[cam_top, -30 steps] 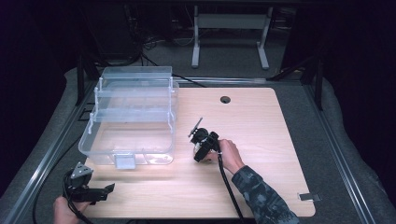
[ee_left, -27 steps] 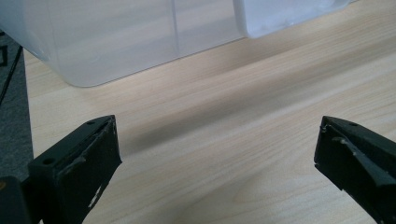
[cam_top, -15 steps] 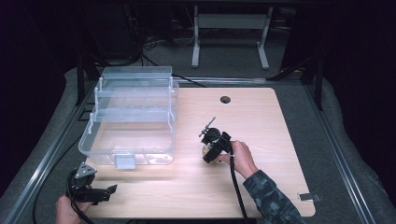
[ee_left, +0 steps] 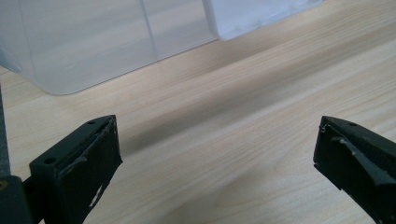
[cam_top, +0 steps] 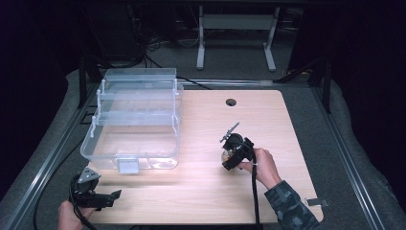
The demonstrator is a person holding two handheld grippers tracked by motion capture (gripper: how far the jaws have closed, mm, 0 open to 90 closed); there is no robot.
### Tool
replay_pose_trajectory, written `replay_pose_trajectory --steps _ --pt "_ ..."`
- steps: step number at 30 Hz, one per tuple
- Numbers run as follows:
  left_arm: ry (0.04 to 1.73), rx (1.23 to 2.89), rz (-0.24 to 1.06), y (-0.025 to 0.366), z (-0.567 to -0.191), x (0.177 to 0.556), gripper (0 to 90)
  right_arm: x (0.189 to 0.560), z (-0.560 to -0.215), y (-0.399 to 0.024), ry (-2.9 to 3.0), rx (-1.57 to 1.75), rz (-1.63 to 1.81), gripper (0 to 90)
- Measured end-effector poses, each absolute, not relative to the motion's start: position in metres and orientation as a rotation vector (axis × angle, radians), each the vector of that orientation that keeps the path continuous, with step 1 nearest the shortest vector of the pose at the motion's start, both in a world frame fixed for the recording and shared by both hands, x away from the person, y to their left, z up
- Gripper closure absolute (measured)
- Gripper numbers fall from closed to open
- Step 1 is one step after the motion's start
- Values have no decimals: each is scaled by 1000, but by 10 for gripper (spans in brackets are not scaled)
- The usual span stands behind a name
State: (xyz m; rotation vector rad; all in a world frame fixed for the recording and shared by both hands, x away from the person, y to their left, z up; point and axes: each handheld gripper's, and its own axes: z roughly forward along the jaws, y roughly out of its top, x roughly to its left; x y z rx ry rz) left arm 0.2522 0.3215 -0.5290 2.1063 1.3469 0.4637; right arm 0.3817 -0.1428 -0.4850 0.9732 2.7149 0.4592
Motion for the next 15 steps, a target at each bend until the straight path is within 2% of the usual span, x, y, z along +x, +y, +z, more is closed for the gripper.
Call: replay_pose_trajectory --steps 15 --pt "1354 2107 467 324 -531 249 9 381 -488 -206 2641 1145 412 203"
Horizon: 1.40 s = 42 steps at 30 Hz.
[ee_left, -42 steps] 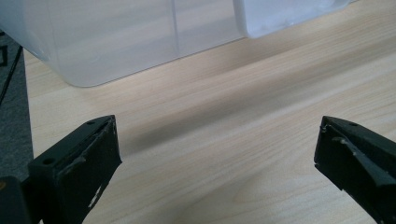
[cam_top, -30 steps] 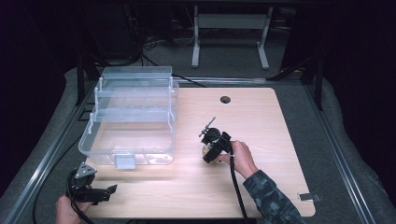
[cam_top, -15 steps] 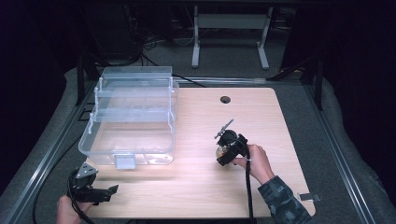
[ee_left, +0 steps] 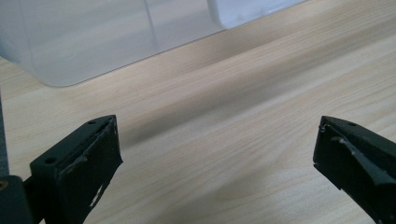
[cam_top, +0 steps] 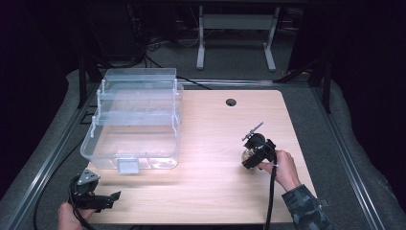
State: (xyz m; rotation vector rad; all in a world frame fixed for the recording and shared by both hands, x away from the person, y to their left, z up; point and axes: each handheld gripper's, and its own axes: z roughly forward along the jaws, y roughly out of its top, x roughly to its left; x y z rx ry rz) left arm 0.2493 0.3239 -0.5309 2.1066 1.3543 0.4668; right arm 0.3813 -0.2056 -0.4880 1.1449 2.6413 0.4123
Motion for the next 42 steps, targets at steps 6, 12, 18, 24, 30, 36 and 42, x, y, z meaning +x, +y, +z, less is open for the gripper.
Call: replay_pose_trajectory --steps 6,12,18,24,30,36,42 --pt "1353 2099 469 325 -530 249 14 381 -488 -228 2604 1211 374 203" --pt "1363 2085 472 327 -531 248 18 384 -494 -255 2588 1297 372 203" --pt "1366 2094 467 328 -532 248 15 389 -503 -289 2543 1425 330 203" --pt "1362 2097 467 326 -532 250 15 393 -511 -316 2516 1523 273 203" --pt "1362 2093 483 326 -530 251 14 395 -524 -328 2528 1579 231 202" --pt "1366 2086 486 327 -528 250 14 395 -525 -330 2506 1597 186 199" --pt "1366 2070 490 334 -522 248 13 391 -518 -335 2476 1628 252 26"
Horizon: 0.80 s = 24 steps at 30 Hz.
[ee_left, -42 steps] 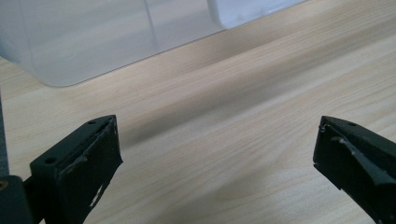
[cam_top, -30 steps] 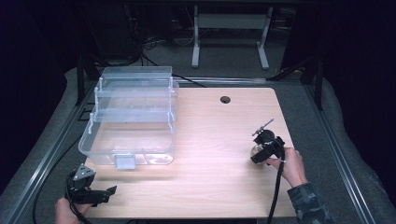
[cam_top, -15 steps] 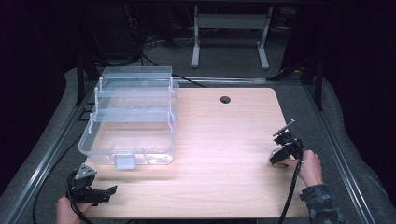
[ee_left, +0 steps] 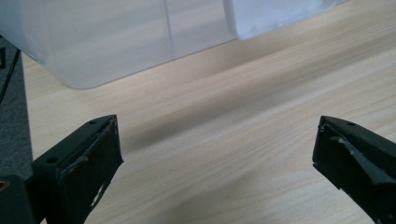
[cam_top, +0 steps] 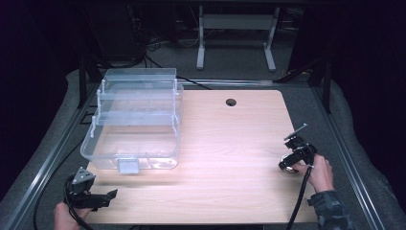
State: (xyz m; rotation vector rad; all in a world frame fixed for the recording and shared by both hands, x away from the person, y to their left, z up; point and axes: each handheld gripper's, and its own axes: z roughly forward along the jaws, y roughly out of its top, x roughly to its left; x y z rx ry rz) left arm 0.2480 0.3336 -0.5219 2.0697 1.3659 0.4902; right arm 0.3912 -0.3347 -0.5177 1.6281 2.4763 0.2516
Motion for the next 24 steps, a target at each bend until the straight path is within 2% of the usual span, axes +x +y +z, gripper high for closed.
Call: replay_pose_trajectory --steps 8,12,24 --pt "1362 2076 518 339 -502 253 13 375 -495 -326 2463 1564 488 24" --pt "1357 2071 542 344 -489 257 12 364 -488 -311 2468 1476 560 65" --pt "1348 2072 576 356 -452 282 13 339 -483 -276 2498 1311 558 77"
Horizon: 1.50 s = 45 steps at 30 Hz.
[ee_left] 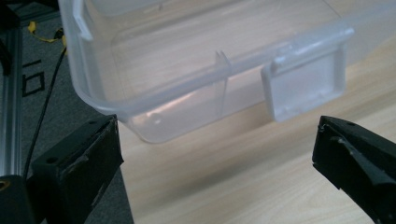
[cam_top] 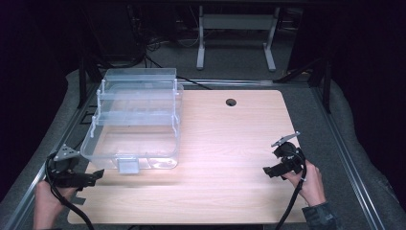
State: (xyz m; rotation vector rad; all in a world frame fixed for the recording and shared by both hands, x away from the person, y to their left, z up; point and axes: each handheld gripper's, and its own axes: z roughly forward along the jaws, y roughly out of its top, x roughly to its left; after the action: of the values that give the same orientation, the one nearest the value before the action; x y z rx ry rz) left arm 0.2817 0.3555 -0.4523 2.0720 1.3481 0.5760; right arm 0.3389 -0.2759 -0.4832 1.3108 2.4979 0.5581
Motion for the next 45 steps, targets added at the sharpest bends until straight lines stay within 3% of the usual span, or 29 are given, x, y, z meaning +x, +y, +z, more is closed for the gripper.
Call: replay_pose_trajectory --steps 13,18,25,33,41,45 --pt "1422 2043 587 370 -431 328 1 326 -481 -269 2500 1262 581 71" --pt "1466 2036 521 379 -435 350 1 324 -482 -267 2519 1247 594 68" --pt "1521 2050 485 386 -450 372 4 321 -485 -264 2495 1237 630 133" --pt "1584 2040 453 395 -464 393 187 318 -488 -265 2500 1213 628 158" --pt "1689 1983 447 401 -473 408 510 314 -491 -271 2476 1218 648 204" --pt "1746 1966 427 402 -479 415 578 314 -493 -271 2478 1225 658 213"
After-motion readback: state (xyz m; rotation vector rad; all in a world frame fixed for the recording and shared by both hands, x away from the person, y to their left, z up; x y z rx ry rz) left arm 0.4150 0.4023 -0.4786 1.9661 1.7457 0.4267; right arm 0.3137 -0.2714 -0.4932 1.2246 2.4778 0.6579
